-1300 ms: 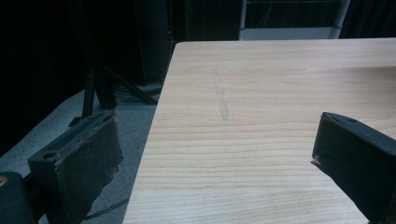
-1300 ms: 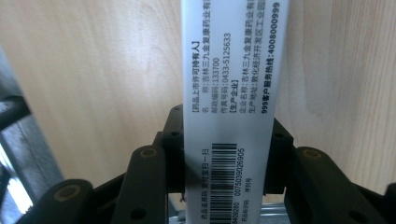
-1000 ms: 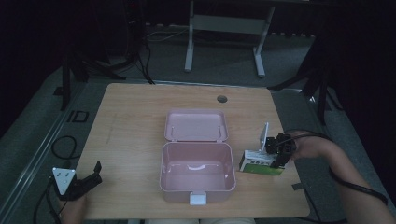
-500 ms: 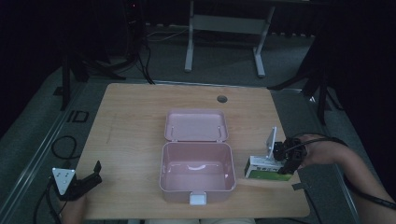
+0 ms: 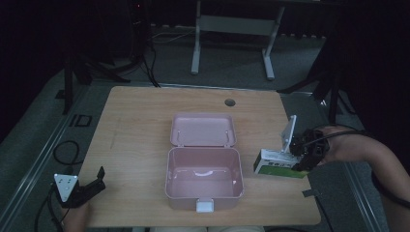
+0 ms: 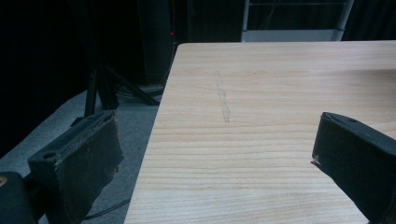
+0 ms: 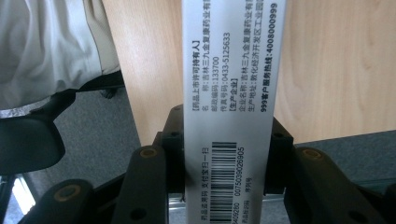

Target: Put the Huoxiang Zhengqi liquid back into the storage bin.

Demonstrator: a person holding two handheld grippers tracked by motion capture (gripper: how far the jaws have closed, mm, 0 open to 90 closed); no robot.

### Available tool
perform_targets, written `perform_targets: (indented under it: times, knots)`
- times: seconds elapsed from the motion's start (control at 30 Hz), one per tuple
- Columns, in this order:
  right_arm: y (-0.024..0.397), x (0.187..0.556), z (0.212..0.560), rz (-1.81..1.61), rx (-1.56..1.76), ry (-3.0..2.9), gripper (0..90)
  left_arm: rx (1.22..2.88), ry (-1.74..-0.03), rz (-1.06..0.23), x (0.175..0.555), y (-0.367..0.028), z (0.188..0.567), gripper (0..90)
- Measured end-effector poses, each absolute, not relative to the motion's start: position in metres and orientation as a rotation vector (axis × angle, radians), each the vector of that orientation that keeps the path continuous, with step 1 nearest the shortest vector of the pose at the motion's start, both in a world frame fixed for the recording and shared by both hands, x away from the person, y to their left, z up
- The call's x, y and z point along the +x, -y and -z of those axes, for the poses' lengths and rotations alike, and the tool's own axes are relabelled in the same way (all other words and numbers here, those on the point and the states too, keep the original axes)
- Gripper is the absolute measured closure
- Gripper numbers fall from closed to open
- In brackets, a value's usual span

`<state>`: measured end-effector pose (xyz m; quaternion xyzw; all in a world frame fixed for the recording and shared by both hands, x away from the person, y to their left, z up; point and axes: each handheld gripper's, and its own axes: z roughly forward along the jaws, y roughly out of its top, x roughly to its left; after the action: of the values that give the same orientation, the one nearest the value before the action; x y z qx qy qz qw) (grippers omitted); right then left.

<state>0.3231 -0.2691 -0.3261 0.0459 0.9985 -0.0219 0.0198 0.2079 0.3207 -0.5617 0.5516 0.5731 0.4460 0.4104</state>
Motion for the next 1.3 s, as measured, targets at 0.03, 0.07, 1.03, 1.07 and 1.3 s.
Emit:
perform_targets:
  times: [0.03,0.07,1.03,1.07,1.3]
  knots:
    - [0.267,0.322,0.322,0.061,0.135,-3.093,62.5,1.389,-1.443,-1.123,0.208,-0.321,0.562,1.7]
    - [0.265,0.322,0.318,0.058,0.135,-3.091,62.4,1.389,-1.443,-1.123,0.208,-0.321,0.562,1.6]
    - [0.155,0.312,0.291,0.016,-0.064,-3.113,62.4,1.39,-1.439,-1.118,0.207,-0.321,0.562,1.6]
    - [0.151,0.311,0.293,0.014,-0.079,-3.112,62.3,1.389,-1.438,-1.117,0.207,-0.321,0.562,1.7]
    - [0.122,0.308,0.308,0.016,-0.14,-3.141,62.3,1.39,-1.437,-1.117,0.207,-0.321,0.562,1.6]
